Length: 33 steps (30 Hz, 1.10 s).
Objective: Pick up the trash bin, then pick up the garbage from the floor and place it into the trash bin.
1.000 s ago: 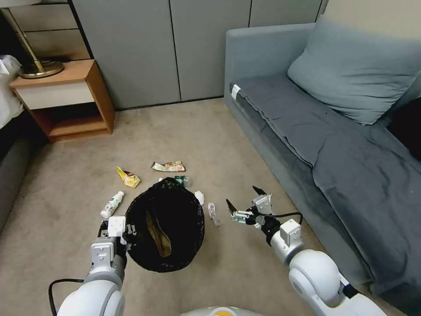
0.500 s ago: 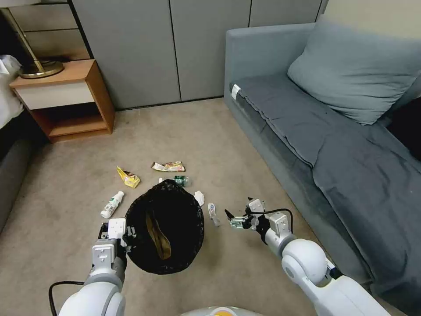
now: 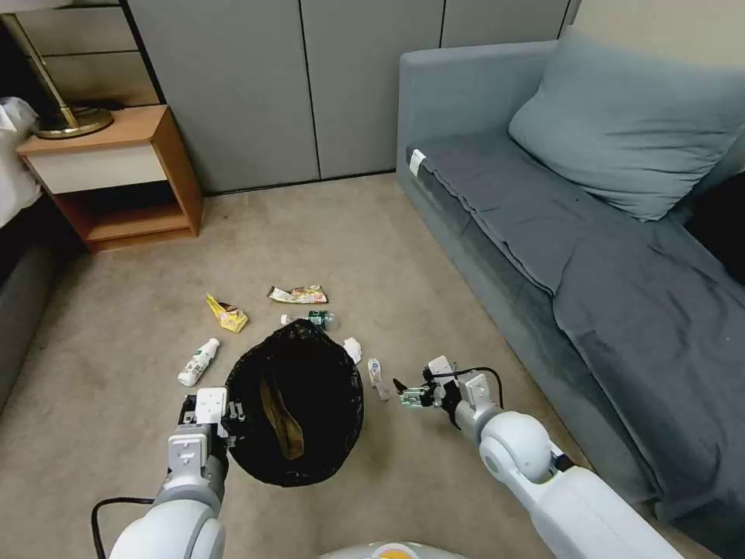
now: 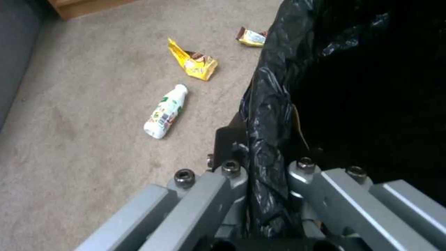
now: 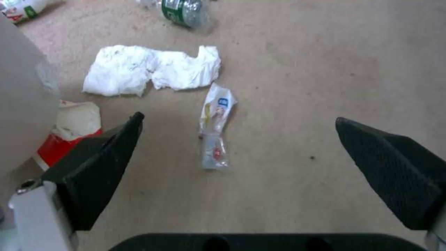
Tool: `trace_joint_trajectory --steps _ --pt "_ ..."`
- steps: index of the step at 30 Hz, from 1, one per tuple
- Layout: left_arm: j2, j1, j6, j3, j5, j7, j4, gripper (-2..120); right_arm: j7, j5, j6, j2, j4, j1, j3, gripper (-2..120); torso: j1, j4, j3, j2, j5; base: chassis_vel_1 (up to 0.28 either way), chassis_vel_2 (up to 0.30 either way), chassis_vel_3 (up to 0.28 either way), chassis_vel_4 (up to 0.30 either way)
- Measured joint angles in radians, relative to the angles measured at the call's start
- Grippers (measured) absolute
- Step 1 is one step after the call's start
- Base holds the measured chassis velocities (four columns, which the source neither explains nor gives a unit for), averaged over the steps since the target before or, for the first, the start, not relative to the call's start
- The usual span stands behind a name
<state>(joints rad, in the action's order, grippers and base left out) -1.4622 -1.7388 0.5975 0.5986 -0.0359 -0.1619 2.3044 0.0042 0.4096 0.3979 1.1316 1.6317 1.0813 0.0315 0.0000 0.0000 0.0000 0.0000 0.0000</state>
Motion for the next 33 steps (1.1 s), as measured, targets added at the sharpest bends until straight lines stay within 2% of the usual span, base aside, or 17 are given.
trace_joint_trajectory --steps 12,18,20,22,25,30,33 --pt "-0.006 -0.001 0.000 0.001 0.001 0.000 -0.002 3 -0.034 -0.005 -0.074 0.083 -0.169 -0.085 0.080 100 0.000 0.0001 0.000 0.000 -0.0001 0.000 0.000 0.000 0.000" --pt "-0.015 -0.015 -0.001 -0.002 0.010 0.000 -0.002 3 -0.057 -0.057 -0.122 0.134 -0.278 -0.145 0.126 100 0.000 0.0001 0.000 0.000 0.0000 0.000 0.000 0.000 0.000" --pt "-0.019 -0.021 -0.002 -0.001 0.016 -0.001 -0.003 3 -0.074 -0.106 -0.152 0.165 -0.360 -0.177 0.140 100 0.000 0.0000 0.000 0.000 -0.0001 0.000 0.000 0.000 0.000" --pt "-0.020 -0.022 -0.002 -0.001 0.017 -0.002 -0.003 3 -0.075 -0.113 -0.154 0.171 -0.373 -0.182 0.140 100 0.000 0.0000 0.000 0.000 -0.0002 0.000 0.000 0.000 0.000" --pt "-0.025 -0.027 -0.006 -0.003 0.025 -0.004 -0.008 3 -0.086 -0.162 -0.184 0.205 -0.469 -0.205 0.133 100 0.000 0.0000 0.000 0.000 -0.0001 0.000 0.000 0.000 0.000" --pt "-0.028 -0.029 -0.007 -0.005 0.028 -0.004 -0.012 3 -0.094 -0.189 -0.204 0.223 -0.520 -0.218 0.126 100 0.000 0.0000 0.000 0.000 0.0000 0.000 0.000 0.000 0.000" --pt "-0.032 -0.031 -0.008 -0.006 0.031 -0.005 -0.013 3 -0.107 -0.236 -0.244 0.254 -0.614 -0.245 0.108 100 0.000 0.0000 0.000 0.000 0.0000 0.000 0.000 0.000 0.000"
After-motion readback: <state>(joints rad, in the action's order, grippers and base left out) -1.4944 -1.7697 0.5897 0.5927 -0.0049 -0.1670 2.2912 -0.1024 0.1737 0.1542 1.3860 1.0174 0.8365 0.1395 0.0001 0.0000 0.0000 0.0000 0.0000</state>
